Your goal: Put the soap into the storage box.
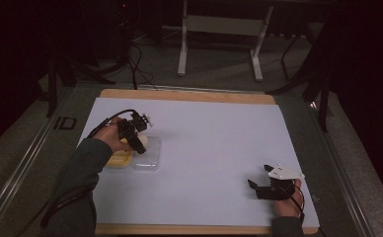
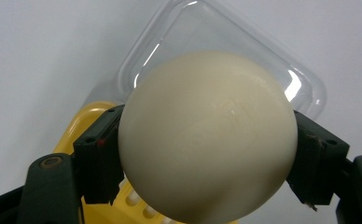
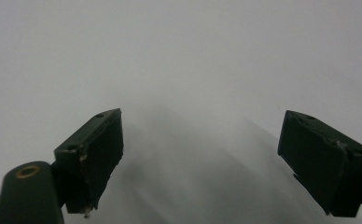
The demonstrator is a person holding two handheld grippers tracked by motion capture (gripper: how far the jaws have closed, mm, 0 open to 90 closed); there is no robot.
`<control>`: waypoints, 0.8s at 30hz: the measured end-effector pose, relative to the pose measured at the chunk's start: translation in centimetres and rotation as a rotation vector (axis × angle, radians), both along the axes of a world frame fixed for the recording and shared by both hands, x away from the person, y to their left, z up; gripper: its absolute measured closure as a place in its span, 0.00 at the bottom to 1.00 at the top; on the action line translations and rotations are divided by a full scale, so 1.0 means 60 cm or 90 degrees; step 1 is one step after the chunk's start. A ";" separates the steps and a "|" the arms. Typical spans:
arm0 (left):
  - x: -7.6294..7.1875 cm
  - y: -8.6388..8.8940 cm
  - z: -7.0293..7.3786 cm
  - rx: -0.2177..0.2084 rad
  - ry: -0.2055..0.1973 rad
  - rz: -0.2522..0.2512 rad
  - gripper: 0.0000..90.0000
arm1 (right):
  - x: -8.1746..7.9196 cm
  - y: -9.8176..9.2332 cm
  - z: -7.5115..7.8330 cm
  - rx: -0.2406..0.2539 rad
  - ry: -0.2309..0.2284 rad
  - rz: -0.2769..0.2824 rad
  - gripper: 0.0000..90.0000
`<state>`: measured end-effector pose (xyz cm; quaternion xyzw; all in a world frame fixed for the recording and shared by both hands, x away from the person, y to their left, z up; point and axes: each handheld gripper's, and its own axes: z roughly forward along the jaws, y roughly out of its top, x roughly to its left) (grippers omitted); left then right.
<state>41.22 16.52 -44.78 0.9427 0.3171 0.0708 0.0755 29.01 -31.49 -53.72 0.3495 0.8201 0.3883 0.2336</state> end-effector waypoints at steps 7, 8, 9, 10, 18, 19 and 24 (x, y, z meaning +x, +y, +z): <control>0.003 0.006 0.001 0.009 -0.002 0.037 0.27 | 0.000 0.000 0.000 0.000 0.000 0.000 0.16; 0.003 0.006 0.001 0.010 -0.004 0.038 0.27 | 0.000 0.000 0.000 0.000 0.000 0.000 0.16; 0.004 0.007 0.002 0.011 -0.005 0.042 0.27 | 0.000 0.000 0.000 0.000 0.000 0.000 0.16; 0.005 0.008 0.002 0.013 -0.006 0.043 0.27 | 0.000 0.000 0.000 0.000 0.000 0.000 0.16; 0.009 0.026 0.006 0.018 -0.013 0.091 0.27 | 0.000 0.000 0.000 -0.001 -0.002 0.001 0.16; 0.010 0.028 0.006 0.020 -0.014 0.093 0.27 | 0.000 0.000 0.000 -0.001 -0.002 0.001 0.16; 0.012 0.037 0.003 0.018 -0.009 0.107 0.27 | -0.001 0.000 0.000 -0.001 -0.002 0.000 0.16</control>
